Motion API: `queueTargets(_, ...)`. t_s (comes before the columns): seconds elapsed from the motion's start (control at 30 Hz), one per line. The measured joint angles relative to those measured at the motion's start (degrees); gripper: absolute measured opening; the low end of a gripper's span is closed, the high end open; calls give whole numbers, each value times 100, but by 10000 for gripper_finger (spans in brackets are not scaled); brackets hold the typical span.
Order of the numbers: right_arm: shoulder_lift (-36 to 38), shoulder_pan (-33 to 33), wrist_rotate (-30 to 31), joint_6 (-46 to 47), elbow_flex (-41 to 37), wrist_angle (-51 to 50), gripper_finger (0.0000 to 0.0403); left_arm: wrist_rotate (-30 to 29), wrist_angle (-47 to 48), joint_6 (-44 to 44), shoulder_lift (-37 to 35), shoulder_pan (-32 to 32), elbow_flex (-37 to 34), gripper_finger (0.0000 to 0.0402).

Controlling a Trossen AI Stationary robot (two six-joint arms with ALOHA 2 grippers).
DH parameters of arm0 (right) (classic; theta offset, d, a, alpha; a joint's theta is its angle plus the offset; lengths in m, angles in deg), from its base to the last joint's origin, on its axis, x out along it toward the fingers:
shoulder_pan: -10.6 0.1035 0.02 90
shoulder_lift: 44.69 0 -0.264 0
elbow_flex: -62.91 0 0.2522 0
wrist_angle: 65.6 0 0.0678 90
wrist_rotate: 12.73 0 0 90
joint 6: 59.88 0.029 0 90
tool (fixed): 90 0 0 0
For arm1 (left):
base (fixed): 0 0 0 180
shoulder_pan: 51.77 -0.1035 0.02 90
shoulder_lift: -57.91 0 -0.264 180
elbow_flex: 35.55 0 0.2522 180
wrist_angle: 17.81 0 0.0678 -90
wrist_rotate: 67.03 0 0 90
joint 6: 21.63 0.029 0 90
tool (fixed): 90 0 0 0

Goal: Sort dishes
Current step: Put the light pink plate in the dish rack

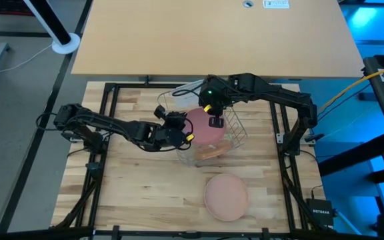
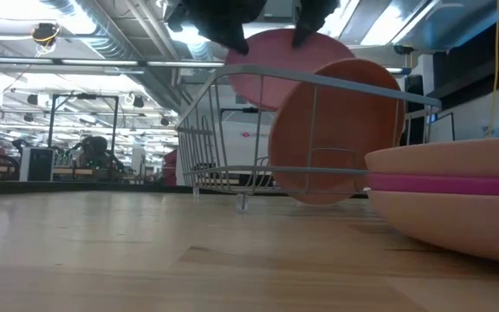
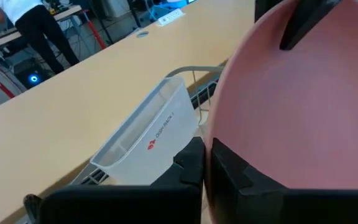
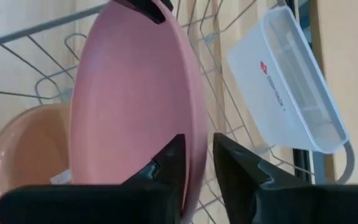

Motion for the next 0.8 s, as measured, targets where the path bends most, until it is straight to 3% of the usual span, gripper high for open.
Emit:
queueTargets(0.2,0,-7,5,4,2,83,116,15,71,18,0,0,0,1)
queueTargets(0.43,0,-9,26,14,2,57,119,-2,265,-22,0,0,0,0)
queueTargets(0.8,0,-11,-93,24,2,37,61,61,431,-178,0,0,0,0)
